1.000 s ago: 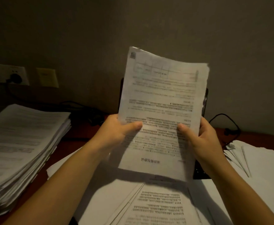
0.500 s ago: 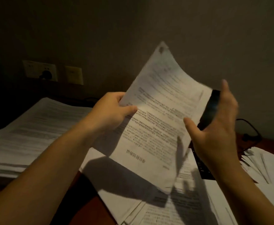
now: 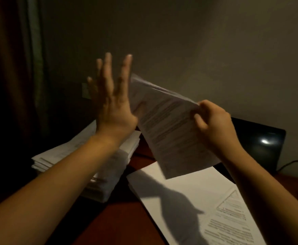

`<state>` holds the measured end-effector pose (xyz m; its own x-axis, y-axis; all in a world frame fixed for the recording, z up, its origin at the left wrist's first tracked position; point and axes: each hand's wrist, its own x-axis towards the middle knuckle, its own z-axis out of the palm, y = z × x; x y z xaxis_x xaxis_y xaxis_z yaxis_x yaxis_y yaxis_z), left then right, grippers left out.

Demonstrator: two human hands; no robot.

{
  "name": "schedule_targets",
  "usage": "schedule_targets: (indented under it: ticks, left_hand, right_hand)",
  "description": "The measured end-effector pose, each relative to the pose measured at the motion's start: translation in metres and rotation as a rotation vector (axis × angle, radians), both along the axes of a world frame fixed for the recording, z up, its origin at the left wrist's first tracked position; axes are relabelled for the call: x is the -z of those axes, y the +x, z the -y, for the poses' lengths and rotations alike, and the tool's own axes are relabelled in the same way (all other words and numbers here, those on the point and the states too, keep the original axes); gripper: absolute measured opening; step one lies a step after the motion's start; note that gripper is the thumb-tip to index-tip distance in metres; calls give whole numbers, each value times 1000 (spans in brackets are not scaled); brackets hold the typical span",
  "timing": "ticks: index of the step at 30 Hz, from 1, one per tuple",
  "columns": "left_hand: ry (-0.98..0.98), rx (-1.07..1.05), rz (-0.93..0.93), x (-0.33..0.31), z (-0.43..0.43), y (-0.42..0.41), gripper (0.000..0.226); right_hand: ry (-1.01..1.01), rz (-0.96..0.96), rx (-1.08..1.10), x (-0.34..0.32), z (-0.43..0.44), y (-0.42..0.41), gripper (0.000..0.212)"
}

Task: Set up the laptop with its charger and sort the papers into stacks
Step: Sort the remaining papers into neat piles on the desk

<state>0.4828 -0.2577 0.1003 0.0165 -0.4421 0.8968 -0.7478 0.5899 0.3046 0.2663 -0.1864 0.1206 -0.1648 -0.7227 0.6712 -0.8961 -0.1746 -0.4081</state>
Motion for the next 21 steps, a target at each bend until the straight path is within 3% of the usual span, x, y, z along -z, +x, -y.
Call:
schedule_targets:
  ticks: [1, 3, 5, 7, 9, 14, 18, 21]
  left_hand:
    - [81, 43, -122, 6, 2, 8, 106]
    - [442, 241, -410, 17, 6, 20, 102]
    - [839, 513, -674, 29, 8, 29, 80]
    - [994, 613, -756, 40, 7, 40, 44]
    - [1016, 530, -712, 45, 12, 58, 26]
    - [1130, 359, -564, 52, 39, 111, 33]
    - [1155, 313, -563, 62, 59, 140, 50]
    - [1132, 259, -423, 79, 77, 154, 52]
  right_hand:
    - [-2, 108, -21, 2, 3, 5, 7]
    - [7, 348, -75, 10, 8, 21, 10]
    - [45, 629, -146, 21, 14, 40, 12]
    - [128, 844, -183, 33, 20, 58, 12]
    - [225, 955, -198, 46, 28, 71, 13]
    - [487, 1125, -244, 79, 54, 91, 20]
    - [546, 1031, -267, 104, 71, 115, 49]
    - [551, 909, -255, 126, 84, 128, 70]
